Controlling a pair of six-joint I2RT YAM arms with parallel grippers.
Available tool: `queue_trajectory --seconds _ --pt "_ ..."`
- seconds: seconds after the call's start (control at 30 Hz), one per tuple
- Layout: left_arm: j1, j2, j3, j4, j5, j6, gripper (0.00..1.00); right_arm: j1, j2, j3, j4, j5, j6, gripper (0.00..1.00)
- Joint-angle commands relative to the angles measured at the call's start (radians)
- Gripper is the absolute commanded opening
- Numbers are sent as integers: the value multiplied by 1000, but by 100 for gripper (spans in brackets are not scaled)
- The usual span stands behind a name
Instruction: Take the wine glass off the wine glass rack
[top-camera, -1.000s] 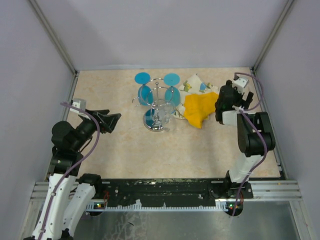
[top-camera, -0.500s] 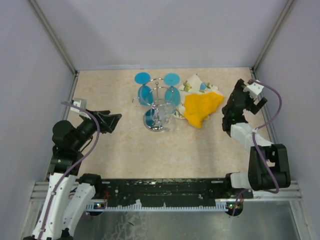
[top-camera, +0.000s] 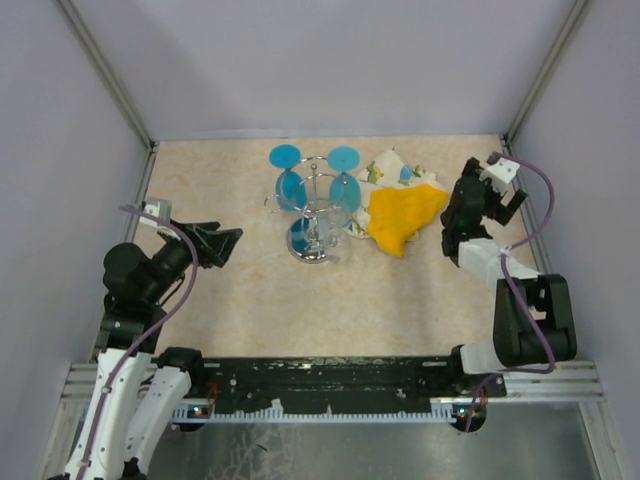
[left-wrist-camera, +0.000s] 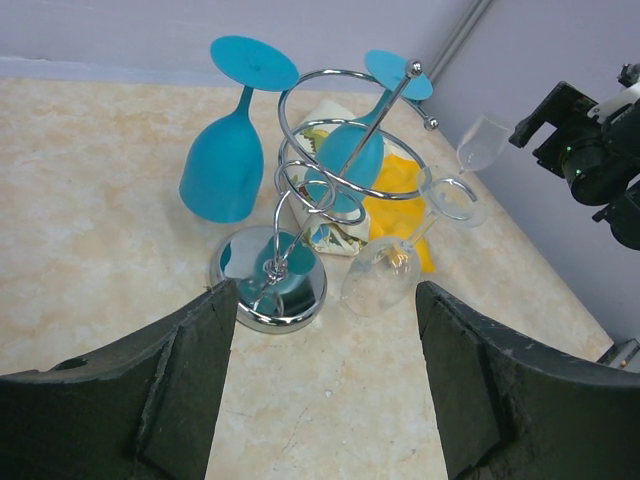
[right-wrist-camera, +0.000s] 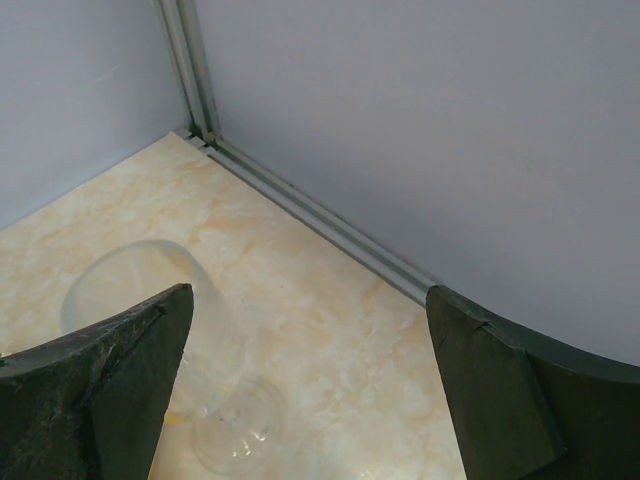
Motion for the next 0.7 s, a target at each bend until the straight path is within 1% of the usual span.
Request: queue_trajectory --seconds 0.0,0.37,0.53,0.67 --pt "3 8 20 13 -6 4 77 6 16 52 29 -15 32 99" --pt "3 14 16 17 -5 7 78 9 19 61 19 -23 35 99" --pt "3 14 17 17 -3 7 78 16 -25 45 26 -8 22 99" --pt "3 13 19 12 5 -1 77 23 -92 26 5 7 14 99"
